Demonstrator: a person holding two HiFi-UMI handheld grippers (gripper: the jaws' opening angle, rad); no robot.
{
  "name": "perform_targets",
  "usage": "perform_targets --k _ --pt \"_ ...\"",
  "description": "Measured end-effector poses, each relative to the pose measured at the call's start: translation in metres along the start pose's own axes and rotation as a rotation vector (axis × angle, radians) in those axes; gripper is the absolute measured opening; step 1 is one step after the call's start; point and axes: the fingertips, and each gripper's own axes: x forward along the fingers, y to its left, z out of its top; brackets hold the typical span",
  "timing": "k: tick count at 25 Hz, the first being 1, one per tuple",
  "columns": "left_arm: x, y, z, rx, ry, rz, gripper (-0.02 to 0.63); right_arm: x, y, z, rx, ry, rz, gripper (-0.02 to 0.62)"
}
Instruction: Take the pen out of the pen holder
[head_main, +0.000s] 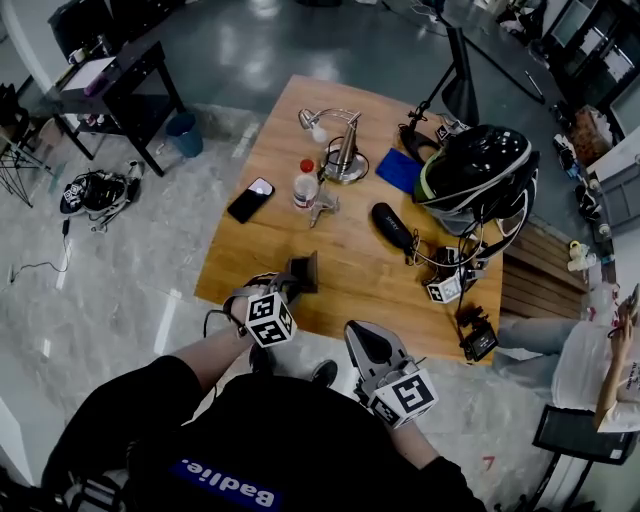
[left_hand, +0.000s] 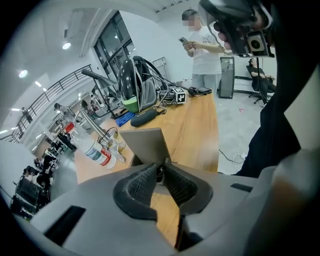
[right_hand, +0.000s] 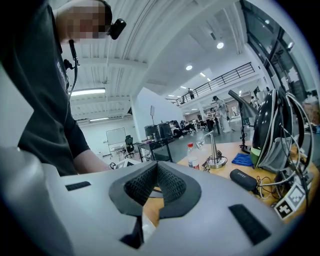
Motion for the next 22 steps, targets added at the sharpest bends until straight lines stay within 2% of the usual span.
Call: perform_targets --k 5,11,22 --pt "-0.013 0.005 0.003 -0.002 -0.019 0.012 0.052 0.001 0.001 0.000 -0.006 -0.032 0.017 0.003" --pt "-0.052 0.010 0.025 -0.026 -0.108 0.036 0.051 0.009 0.011 0.003 -0.012 -0.037 0.046 0.003" --pt "-0.145 0.011 0.062 -0.149 -0.242 0.075 0.049 0.030 0.029 0.004 -0.032 -0.023 0.105 0.003"
